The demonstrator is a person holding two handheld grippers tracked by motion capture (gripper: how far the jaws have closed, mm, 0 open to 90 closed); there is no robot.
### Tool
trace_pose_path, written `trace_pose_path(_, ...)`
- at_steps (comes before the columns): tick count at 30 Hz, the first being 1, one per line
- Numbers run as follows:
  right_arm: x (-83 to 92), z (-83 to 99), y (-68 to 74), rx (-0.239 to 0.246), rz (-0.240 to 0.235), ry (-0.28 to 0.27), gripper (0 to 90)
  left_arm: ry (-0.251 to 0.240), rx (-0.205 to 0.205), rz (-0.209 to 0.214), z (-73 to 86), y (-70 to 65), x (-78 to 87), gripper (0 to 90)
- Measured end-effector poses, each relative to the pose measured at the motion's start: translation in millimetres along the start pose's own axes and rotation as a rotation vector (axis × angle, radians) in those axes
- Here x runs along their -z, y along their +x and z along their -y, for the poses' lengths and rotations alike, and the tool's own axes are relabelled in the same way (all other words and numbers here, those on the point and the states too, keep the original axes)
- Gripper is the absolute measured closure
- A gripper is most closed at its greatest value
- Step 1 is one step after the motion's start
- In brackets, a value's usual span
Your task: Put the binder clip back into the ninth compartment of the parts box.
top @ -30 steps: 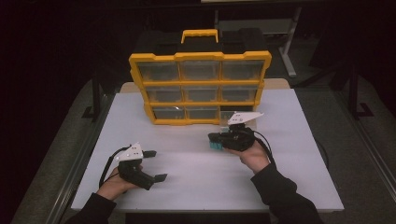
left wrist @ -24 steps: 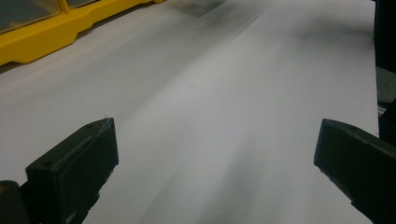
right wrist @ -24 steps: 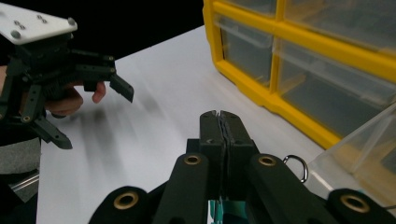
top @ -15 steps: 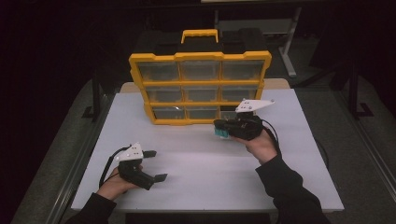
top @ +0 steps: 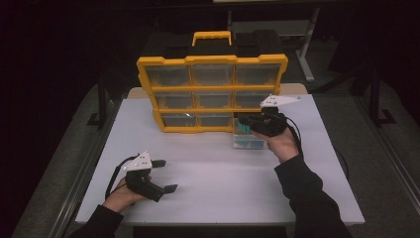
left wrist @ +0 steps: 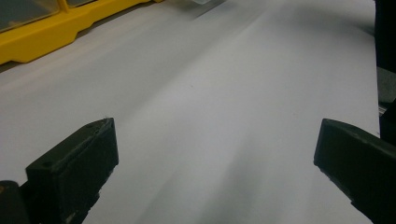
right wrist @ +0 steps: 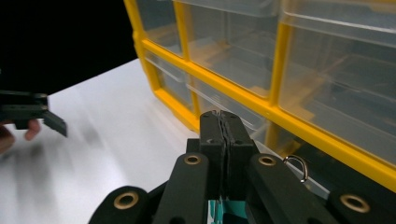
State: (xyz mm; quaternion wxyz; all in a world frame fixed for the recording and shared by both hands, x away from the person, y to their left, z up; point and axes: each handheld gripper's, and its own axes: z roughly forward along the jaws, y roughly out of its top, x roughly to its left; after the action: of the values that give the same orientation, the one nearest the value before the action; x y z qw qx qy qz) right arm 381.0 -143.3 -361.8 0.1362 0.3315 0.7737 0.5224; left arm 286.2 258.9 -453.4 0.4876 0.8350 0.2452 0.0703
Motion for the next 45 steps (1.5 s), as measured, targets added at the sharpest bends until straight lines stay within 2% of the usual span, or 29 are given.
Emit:
trace_pose_path(3,-4.9,3.1,-5.6,-0.006,0.02,0.01,86.9,-0.001,0.0,0.0,0.0,-0.1,0.1,0.0)
trace_pose_path(14,-17.2,12.4,-13.5,-0.014,0.025,0.084,86.6,0.0,0.001,-0.001,0.1,-0.1,0.1,0.0)
trace_pose_path(19,-16.5,12.4,-13.0,-0.011,0.027,0.085,77.3,0.0,0.0,-0.002,0.1,0.1,0.3,0.0)
trace_pose_path(24,-8.3,11.1,-8.0,0.0,0.035,0.092,63.2,0.0,0.003,-0.002,0.2,0.3,0.6,0.0)
trace_pose_path(35,10.9,11.9,4.7,0.027,0.041,0.094,39.6,-0.001,0.0,-0.004,0.1,0.3,0.8,0.0)
trace_pose_path(45,28.4,23.5,17.6,0.045,0.03,0.099,23.7,-0.004,0.003,-0.005,0.3,0.2,1.0,0.0)
